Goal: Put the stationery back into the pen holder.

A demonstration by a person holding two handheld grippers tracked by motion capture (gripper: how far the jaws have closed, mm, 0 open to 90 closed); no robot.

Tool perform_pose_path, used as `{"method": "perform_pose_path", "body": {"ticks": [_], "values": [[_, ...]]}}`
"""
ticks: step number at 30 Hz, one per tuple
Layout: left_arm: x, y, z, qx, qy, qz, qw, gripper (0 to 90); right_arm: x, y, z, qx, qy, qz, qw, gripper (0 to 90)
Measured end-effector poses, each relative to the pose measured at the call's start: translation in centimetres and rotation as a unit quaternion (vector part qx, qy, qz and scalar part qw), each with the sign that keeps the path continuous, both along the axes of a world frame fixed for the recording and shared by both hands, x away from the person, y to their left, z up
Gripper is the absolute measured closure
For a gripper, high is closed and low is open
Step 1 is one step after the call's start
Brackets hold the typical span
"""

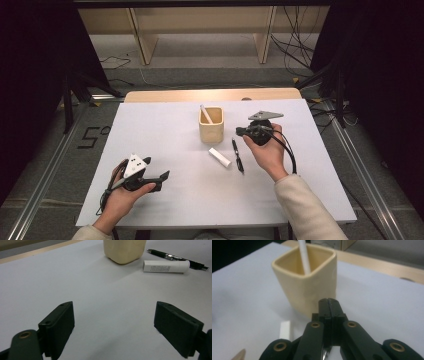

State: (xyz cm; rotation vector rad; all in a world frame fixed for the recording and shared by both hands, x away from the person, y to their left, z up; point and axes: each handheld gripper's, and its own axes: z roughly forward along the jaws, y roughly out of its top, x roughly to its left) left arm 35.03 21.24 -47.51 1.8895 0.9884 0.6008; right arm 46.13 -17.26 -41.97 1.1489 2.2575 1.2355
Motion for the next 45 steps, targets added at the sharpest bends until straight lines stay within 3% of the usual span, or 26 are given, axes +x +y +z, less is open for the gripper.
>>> {"method": "perform_pose_path", "body": {"ticks": [11,22,36,45], "values": [[0.0,0.0,0.0,0.000,0.001,0.000,1.0000,16.5,-2.5,-0.8,-1.6,-0.035,0.056,0.038,0.9971,90.0],[0.0,0.0,0.0,0.000,0.001,0.000,1.0000,16.5,-4.5,-0.6,-4.1,-0.074,0.114,0.071,0.9882,90.0],[0.0,0.0,0.0,0.000,0.001,0.000,1.0000,16.5,-5.3,0.1,-5.3,-0.091,0.135,0.090,0.9824,90.0],[0.0,0.0,0.0,0.001,0.002,-0.001,1.0000,16.5,-5.5,0.1,-5.5,-0.101,0.139,0.091,0.9809,90.0]]}}
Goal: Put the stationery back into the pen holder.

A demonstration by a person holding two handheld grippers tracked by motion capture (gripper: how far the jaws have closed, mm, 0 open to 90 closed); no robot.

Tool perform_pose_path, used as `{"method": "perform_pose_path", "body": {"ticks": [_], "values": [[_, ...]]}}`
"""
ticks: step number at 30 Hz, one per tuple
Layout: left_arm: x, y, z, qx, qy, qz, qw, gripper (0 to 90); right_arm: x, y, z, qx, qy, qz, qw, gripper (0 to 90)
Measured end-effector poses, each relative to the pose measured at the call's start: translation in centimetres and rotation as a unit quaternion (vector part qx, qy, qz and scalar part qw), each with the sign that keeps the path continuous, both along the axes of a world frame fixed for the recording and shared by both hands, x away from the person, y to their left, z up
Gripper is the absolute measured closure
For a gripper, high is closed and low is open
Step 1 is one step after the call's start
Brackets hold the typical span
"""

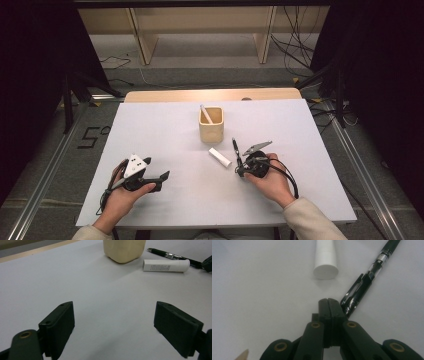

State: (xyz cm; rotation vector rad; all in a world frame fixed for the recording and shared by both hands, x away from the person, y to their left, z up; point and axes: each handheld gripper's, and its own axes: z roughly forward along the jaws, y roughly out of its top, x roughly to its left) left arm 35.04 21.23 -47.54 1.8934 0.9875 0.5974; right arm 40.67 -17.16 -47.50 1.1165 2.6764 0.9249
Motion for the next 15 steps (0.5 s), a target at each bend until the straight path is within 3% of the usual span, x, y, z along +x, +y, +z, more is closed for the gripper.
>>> {"method": "perform_pose_path", "body": {"ticks": [15], "values": [[-0.03,0.04,0.03,0.001,-0.001,0.000,1.0000,16.5,-0.25,-0.52,0.08,-0.010,0.001,-0.016,0.9998,90.0]]}}
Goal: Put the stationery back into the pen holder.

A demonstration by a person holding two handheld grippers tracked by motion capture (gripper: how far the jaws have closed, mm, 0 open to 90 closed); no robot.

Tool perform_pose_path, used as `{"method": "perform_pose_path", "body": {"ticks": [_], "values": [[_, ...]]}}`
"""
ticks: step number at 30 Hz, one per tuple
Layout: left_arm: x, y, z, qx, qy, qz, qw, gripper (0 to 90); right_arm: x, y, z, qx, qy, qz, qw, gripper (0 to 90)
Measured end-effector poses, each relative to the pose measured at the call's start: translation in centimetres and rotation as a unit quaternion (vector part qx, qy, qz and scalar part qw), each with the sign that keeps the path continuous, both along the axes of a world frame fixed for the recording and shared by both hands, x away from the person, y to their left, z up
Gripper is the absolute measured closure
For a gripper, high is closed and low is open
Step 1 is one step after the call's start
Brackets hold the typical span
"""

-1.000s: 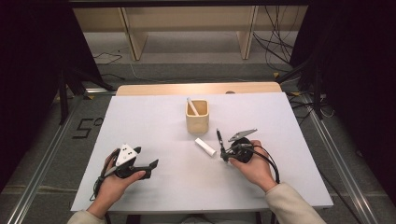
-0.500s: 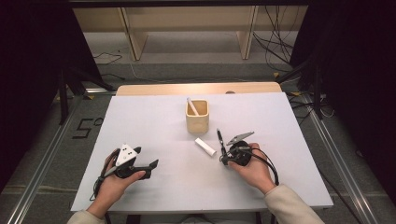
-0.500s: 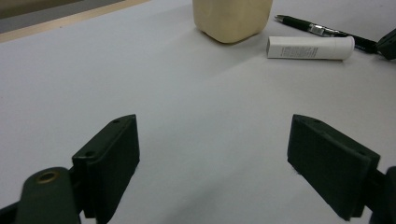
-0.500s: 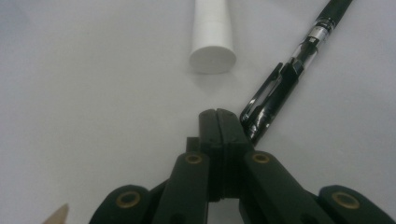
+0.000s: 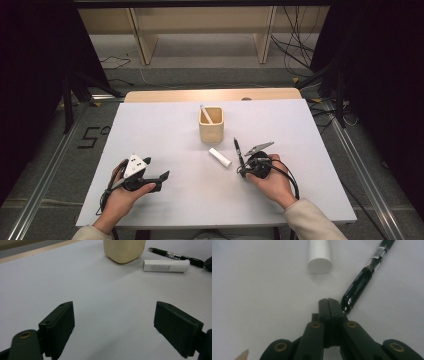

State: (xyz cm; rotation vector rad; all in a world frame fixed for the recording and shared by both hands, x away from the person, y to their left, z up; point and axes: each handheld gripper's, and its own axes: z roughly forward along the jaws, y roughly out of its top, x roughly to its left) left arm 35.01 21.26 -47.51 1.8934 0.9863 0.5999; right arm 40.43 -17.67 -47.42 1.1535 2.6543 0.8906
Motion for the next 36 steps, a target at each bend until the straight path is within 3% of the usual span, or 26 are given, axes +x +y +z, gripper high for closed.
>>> {"method": "perform_pose_path", "body": {"ticks": [36], "values": [[0.0,0.0,0.0,0.001,0.000,-0.001,1.0000,16.6,0.0,-2.6,0.2,-0.016,0.003,-0.056,0.9983,90.0]]}}
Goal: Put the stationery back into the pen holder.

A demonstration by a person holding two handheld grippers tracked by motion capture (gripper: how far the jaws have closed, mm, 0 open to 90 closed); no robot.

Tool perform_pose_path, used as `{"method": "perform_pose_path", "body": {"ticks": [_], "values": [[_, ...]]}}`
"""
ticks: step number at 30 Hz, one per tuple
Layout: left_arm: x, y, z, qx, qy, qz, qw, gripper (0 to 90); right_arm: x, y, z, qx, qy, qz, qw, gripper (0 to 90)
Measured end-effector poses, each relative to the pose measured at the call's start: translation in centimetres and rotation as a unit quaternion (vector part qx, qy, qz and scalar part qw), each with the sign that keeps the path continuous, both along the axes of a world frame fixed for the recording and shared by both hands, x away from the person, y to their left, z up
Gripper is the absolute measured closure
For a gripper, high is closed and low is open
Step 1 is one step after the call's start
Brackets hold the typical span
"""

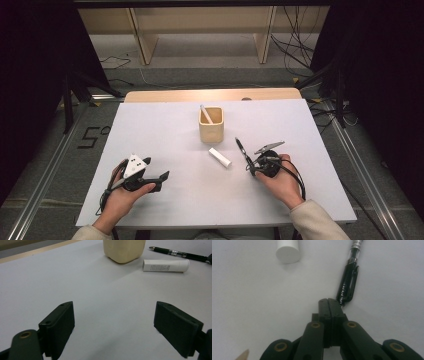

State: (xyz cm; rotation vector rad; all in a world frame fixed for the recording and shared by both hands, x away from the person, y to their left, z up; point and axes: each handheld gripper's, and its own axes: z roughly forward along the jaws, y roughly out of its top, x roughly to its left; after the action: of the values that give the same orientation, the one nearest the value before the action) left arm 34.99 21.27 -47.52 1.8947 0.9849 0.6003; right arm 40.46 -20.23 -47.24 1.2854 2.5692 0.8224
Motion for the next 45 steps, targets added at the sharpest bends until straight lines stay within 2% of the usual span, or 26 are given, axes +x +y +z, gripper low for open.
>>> {"method": "perform_pose_path", "body": {"ticks": [10,22,34,39,41,45], "values": [[0.0,0.0,0.0,0.000,0.001,-0.001,1.0000,16.6,0.3,-0.8,0.1,-0.003,0.004,-0.016,0.9999,90.0],[0.0,0.0,0.0,0.001,0.001,-0.001,1.0000,16.6,0.7,-1.5,0.3,-0.031,-0.007,-0.035,0.9989,90.0],[0.0,0.0,0.0,0.001,0.002,-0.001,1.0000,16.6,0.8,-1.5,0.7,-0.035,-0.009,-0.032,0.9988,89.8],[0.1,-0.1,-0.1,-0.001,0.002,0.000,1.0000,16.7,1.0,-1.3,1.7,-0.038,-0.025,-0.031,0.9985,83.9],[0.1,-0.1,-0.1,-0.001,0.002,0.001,1.0000,16.7,1.2,-1.1,2.0,-0.047,-0.034,-0.025,0.9980,80.3],[0.1,-0.1,-0.1,0.000,0.003,0.001,1.0000,16.7,2.0,-0.6,2.4,-0.057,-0.036,-0.014,0.9976,74.9]]}}
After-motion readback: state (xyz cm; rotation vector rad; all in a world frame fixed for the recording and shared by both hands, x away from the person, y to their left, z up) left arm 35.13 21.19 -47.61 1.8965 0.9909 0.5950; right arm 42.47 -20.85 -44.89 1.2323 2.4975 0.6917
